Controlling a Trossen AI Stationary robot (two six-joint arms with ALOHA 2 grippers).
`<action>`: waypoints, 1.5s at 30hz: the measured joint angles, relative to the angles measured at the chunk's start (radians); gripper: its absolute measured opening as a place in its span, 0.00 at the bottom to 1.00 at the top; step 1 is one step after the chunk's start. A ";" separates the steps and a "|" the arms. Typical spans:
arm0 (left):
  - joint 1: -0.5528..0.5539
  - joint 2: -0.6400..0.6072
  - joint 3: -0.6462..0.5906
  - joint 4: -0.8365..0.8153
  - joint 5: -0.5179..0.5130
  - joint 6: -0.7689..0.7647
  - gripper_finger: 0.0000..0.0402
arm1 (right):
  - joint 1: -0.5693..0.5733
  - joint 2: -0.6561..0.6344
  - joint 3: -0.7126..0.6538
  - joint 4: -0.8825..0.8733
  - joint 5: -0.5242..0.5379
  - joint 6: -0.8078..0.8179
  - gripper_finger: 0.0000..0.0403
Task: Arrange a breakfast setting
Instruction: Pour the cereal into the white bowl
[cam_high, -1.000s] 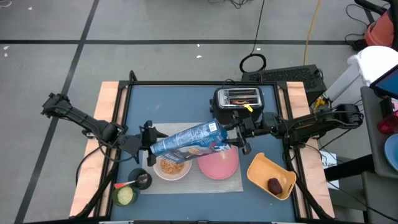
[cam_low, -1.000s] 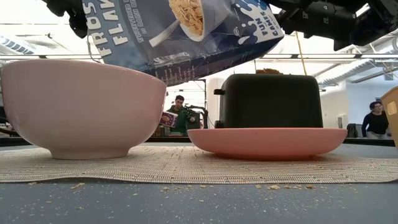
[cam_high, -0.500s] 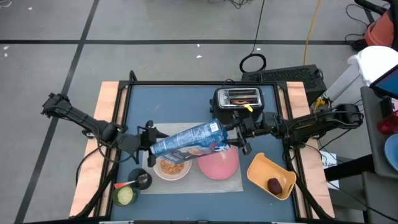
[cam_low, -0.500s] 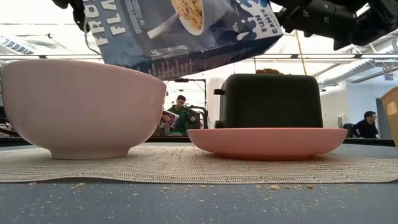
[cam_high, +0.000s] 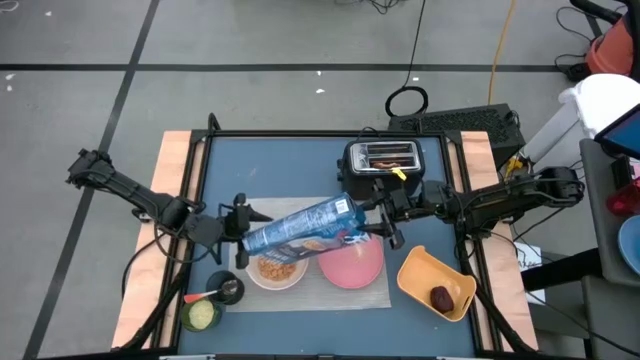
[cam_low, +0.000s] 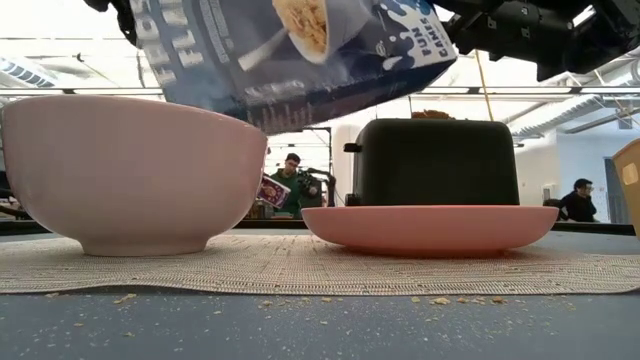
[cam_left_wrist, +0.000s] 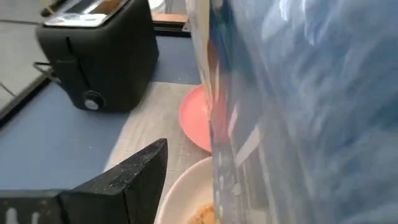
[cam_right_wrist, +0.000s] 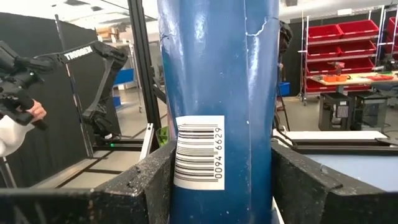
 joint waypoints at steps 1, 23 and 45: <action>0.003 0.000 0.000 0.000 -0.009 -0.013 0.67 | 0.000 0.000 0.000 -0.002 0.000 0.000 0.54; 0.009 -0.028 0.000 0.066 0.051 -0.013 0.67 | 0.000 0.000 0.000 0.010 0.001 -0.001 0.54; 0.014 -0.039 0.001 0.077 0.002 -0.002 0.67 | 0.000 0.000 0.000 0.008 0.002 0.000 0.54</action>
